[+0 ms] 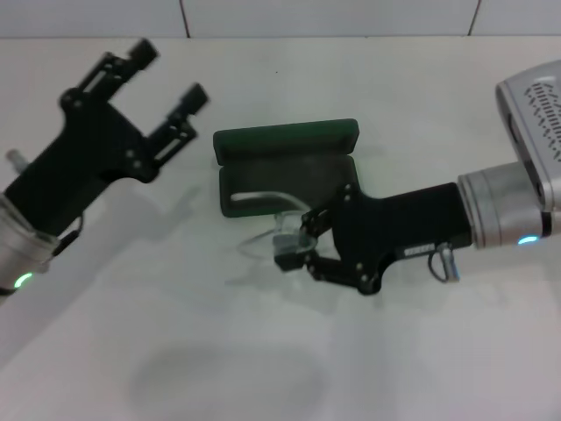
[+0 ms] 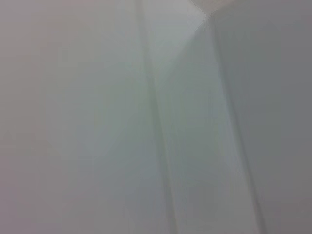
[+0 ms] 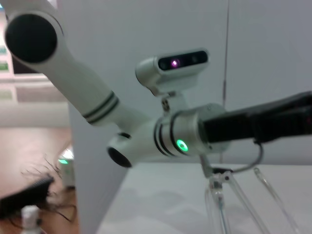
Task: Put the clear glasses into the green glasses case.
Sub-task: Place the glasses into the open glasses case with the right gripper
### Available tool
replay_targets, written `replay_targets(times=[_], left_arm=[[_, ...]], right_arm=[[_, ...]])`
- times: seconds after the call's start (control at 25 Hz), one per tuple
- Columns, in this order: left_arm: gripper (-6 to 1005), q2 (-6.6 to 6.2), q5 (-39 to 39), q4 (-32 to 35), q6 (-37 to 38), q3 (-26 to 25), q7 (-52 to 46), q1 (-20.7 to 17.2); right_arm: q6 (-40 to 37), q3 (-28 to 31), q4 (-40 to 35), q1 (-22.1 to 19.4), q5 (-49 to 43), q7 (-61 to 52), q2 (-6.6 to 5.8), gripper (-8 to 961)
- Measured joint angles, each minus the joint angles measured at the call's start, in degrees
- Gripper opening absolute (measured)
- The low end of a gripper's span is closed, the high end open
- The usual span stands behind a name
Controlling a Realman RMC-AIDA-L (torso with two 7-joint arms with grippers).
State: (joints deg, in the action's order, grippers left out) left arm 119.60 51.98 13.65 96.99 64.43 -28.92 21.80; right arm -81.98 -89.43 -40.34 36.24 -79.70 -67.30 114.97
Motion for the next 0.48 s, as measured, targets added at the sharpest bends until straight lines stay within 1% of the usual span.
replay_targets(times=[0.04, 0.12, 0.2, 0.28, 0.36, 0.48], left_arm=[[724, -0.09, -3.32, -0.05, -1.08, -0.01, 0.01, -1.71], [724, -0.09, -5.41, -0.3, -1.86, -0.01, 0.01, -2.81], [724, -0.09, -7.79, -0.88, -2.69, -0.03, 0.01, -4.09], [724, -0.08, -9.57, -1.81, -3.11, -0.02, 0.01, -5.03], [724, -0.09, -10.24, -2.51, -3.21, -0.01, -0.11, -5.75], [725, 0.0, -10.26, -2.83, -3.23, 0.04, -0.49, -6.62]], right_arm=[[0.67, 1.34, -2.69, -1.01, -2.16, -0.61, 0.17, 124], [3.21, 2.5, -8.43, -2.98, -6.86, -2.89, 0.42, 124], [7.69, 1.58, -15.63, -5.14, -11.59, -6.73, 0.67, 124], [12.66, -0.73, -21.99, -6.79, -15.73, -11.1, 0.87, 124], [19.17, -4.66, -28.49, -8.33, -21.03, -16.34, 0.94, 124], [26.48, -8.97, -32.45, -8.98, -27.12, -21.93, 1.0, 123]])
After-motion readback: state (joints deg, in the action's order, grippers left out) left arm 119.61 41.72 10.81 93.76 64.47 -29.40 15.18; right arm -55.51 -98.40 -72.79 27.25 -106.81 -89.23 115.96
